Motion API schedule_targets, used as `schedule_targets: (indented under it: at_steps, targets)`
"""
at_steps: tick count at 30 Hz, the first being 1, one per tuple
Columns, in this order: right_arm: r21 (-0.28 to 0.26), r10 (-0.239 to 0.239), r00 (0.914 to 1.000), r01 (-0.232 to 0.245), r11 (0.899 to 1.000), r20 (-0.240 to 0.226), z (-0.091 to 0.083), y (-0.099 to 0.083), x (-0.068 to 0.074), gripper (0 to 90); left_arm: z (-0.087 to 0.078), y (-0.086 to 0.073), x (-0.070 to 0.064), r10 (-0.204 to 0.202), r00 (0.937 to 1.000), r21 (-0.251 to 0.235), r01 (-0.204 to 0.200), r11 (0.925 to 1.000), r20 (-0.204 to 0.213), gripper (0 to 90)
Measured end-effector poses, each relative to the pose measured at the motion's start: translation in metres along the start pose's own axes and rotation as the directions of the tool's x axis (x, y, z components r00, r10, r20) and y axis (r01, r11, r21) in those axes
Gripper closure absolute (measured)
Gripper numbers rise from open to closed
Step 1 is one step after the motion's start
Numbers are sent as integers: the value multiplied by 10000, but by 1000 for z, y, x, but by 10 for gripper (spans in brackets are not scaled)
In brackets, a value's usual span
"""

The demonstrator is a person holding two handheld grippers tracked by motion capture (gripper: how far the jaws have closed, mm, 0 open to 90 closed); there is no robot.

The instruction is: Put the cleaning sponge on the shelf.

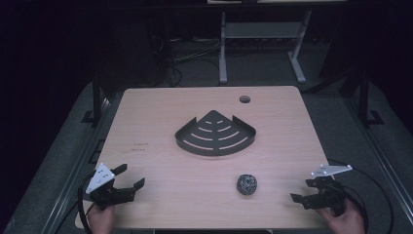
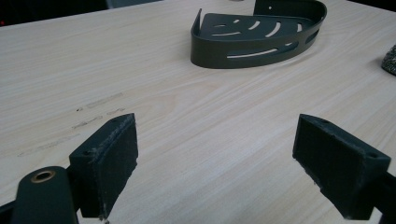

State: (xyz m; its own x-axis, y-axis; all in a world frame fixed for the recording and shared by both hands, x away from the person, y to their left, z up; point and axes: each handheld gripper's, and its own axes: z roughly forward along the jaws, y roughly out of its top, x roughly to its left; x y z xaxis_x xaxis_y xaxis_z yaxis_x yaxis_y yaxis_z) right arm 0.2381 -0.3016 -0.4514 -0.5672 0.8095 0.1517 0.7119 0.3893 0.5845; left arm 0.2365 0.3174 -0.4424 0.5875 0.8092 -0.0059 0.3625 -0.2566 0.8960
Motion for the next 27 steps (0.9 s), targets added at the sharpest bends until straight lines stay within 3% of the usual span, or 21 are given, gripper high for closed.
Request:
schedule_targets:
  at_steps: [8,13,18,27]
  targets:
    - [135,1,9999,1,9999,-146,2,1,1,160,3,0,-1,7,9999,17,-7,10000,119,135]
    - [327,-229,9995,236,9992,-216,5,5,7,159,2,1,-2,161,9998,7,-161,9999,104,135]
    - [370,-327,9986,343,9987,-418,8,9,11,156,0,-1,2,-63,10000,-68,63,10000,38,135]
    - [522,-727,9962,752,9958,-482,11,16,20,156,-2,0,1,15,10000,-37,-15,10000,-13,135]
